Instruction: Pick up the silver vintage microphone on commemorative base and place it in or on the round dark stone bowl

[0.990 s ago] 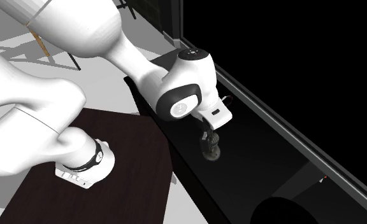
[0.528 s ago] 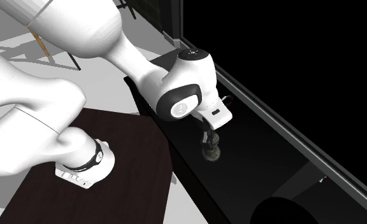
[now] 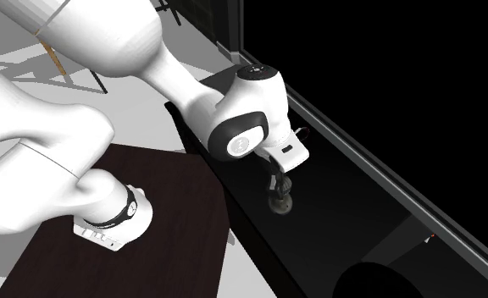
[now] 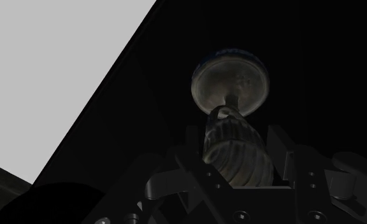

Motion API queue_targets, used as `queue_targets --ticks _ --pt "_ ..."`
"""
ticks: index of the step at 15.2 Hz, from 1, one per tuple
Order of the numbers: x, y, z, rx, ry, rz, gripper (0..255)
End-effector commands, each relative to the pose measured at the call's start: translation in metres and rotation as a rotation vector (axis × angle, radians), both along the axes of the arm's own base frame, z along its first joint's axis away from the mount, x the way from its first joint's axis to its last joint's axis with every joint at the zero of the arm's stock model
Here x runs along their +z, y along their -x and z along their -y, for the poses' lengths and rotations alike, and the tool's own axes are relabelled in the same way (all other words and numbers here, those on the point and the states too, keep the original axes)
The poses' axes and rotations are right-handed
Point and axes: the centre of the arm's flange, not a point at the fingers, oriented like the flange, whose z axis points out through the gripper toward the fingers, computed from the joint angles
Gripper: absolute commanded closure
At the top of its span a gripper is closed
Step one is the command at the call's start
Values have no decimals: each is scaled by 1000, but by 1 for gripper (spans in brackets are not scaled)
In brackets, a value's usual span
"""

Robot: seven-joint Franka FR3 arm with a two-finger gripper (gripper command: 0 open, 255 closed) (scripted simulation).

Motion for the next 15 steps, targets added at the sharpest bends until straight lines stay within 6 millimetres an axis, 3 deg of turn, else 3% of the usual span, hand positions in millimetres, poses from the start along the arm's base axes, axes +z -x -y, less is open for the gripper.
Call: queue_targets --ticks 1,15 --pt "5 0 0 0 0 -2 255" --pt "79 0 0 0 0 -2 255"
